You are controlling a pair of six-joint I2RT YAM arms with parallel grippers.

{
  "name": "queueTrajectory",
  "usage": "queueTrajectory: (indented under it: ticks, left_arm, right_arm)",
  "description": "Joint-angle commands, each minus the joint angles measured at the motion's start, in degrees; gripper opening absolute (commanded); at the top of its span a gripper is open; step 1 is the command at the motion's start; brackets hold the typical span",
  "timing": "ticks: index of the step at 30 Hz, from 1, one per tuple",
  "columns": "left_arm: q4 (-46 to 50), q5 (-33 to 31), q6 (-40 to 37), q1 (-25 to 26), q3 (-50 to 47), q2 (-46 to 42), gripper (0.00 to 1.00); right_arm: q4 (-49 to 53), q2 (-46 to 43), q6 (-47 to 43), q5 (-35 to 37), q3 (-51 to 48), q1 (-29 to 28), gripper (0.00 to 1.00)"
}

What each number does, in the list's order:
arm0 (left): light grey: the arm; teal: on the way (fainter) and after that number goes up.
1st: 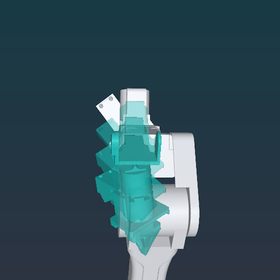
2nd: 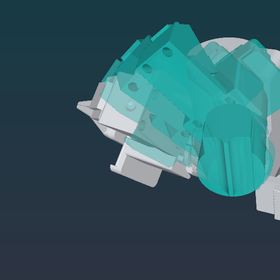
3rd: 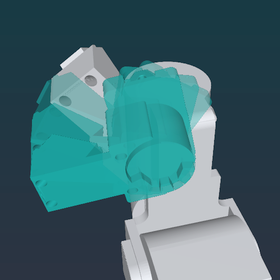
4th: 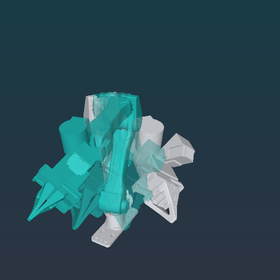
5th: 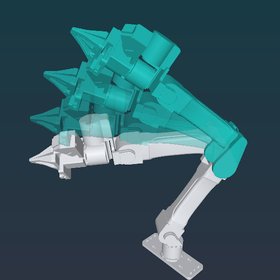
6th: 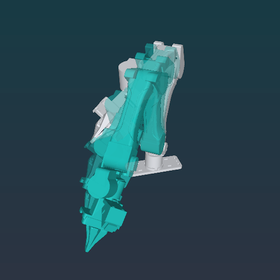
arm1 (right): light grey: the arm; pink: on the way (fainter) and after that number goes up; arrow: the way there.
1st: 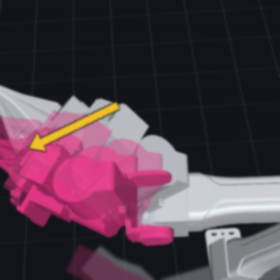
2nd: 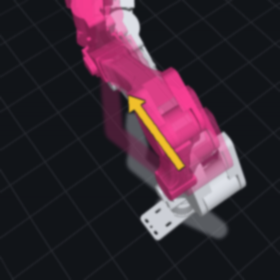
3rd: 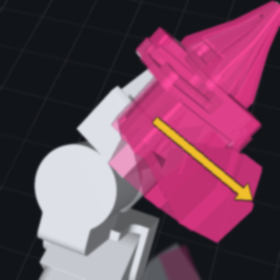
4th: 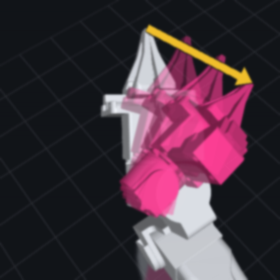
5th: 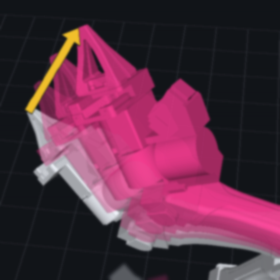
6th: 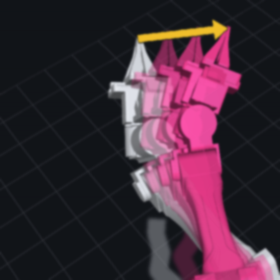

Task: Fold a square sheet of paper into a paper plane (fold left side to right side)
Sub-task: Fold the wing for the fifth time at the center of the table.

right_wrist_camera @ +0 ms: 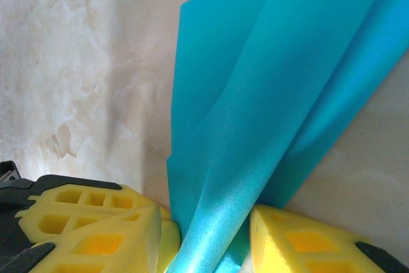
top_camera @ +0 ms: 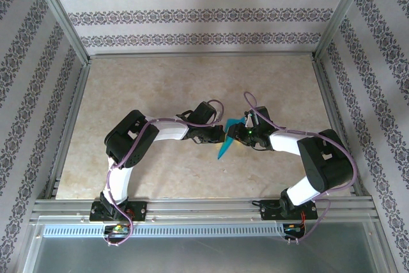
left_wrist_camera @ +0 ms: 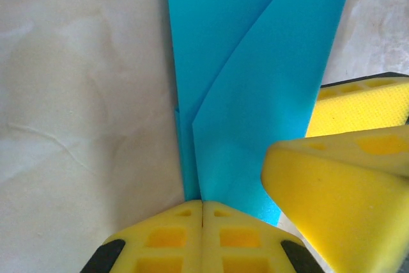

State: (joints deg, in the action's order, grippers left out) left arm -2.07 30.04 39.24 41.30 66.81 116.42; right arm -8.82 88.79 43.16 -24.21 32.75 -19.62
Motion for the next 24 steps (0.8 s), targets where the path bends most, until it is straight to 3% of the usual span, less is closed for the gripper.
queueTrajectory:
  ticks: [1, 14, 24]
  left_arm:
    - [4.9, -4.0, -1.7, 0.9, 0.3, 2.7, 0.00]
    - [5.1, -3.9, -2.3, 1.2, -1.6, -2.8, 0.00]
    - [5.5, -4.0, -2.3, 1.9, -0.7, -1.8, 0.00]
  right_arm:
    - [1.3, -1.1, -1.1, 0.9, -1.2, 0.4, 0.42]
    - [1.5, -0.8, -3.2, 0.3, -0.3, 1.8, 0.42]
    - [3.4, -5.1, -3.3, 0.0, -1.4, 3.9, 0.42]
